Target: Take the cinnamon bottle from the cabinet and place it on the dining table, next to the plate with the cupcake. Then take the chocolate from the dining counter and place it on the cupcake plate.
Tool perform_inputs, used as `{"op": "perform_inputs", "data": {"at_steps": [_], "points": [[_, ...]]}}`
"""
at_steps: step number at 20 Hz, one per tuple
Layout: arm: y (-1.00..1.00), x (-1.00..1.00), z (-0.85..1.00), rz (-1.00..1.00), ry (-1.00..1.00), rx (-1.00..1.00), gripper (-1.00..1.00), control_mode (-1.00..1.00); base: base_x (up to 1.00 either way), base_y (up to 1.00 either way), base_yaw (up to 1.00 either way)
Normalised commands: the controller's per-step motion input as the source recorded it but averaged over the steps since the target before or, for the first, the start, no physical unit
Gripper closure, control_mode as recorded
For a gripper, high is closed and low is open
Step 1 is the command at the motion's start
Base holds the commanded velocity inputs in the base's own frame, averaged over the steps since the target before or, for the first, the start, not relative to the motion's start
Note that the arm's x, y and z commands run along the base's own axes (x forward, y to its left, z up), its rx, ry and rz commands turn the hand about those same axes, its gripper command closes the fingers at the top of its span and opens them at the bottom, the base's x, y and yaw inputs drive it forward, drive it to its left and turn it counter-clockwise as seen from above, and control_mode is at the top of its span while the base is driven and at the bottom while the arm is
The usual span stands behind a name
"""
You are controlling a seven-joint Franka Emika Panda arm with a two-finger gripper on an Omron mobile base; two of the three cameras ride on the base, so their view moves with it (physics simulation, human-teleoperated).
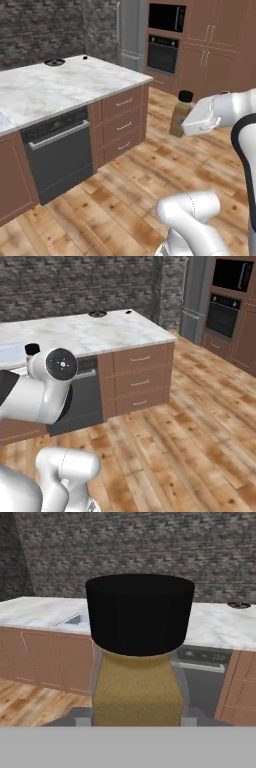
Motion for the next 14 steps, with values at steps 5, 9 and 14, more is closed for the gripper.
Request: {"op": "perform_inputs", "data": {"at_steps": [5, 9, 14], "points": [[0.0, 0.0, 0.0, 0.0, 0.0, 0.0, 1.0, 1.0, 0.67, -0.43, 0.02], [0.0, 0.0, 0.0, 0.0, 0.0, 0.0, 1.0, 1.0, 0.62, -0.44, 0.05], [0.0, 0.0, 0.0, 0.0, 0.0, 0.0, 1.0, 1.0, 0.61, -0.39, 0.11]]}}
